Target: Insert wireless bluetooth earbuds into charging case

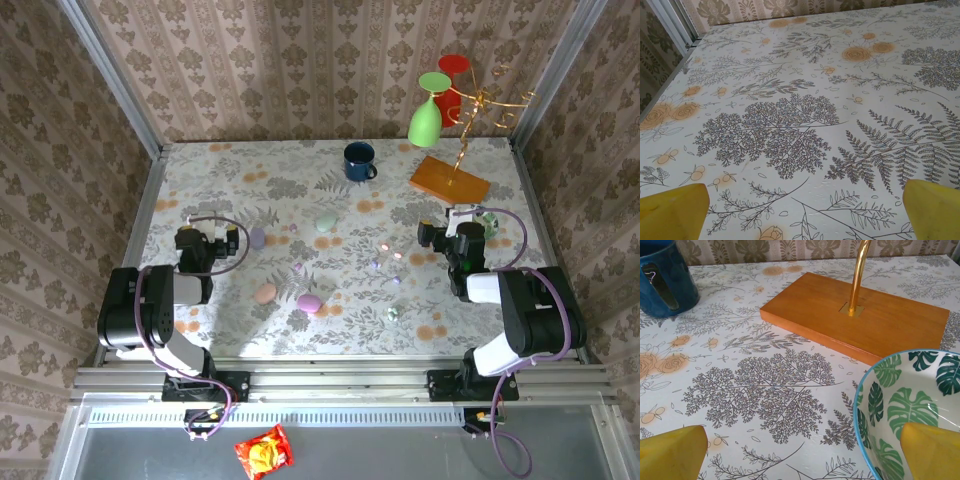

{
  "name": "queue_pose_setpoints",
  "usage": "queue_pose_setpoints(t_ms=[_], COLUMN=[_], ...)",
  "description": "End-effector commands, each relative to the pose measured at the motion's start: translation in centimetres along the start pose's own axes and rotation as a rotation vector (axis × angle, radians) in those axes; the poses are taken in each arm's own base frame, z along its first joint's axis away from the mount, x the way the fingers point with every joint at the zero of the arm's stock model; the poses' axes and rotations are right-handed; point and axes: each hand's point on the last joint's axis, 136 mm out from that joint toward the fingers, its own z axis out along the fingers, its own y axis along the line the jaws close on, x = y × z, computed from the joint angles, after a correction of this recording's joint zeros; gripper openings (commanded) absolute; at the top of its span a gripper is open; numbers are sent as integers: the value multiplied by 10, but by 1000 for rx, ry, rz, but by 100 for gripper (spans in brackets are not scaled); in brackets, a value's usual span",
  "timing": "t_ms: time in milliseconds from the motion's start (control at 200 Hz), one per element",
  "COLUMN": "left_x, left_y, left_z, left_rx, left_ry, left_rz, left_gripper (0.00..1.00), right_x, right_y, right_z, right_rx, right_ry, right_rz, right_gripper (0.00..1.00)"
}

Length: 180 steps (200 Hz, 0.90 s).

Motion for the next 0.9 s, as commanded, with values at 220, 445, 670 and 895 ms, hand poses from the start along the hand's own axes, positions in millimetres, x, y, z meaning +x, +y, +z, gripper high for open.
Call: queue_pose_setpoints(t_ms=[220, 445, 670, 895], left_x=[-12, -11, -11, -15], left_y=[1, 1, 1, 6], left_z=[0, 0, 1, -4], left_rx=[3, 3, 3, -37], left_ry=[-29, -29, -27, -44], left_rz=[6, 6, 7, -3], left_gripper=[100, 100, 100, 100], right_x=[-7, -6, -7, -10], right_y=[-2, -2, -1, -2], right_z=[2, 2, 2, 0], right_rx=[15, 14, 12, 16], right_ry=[-26, -24, -24, -36], right_rz=[-6, -6, -6, -5], right_gripper=[100, 100, 100, 100])
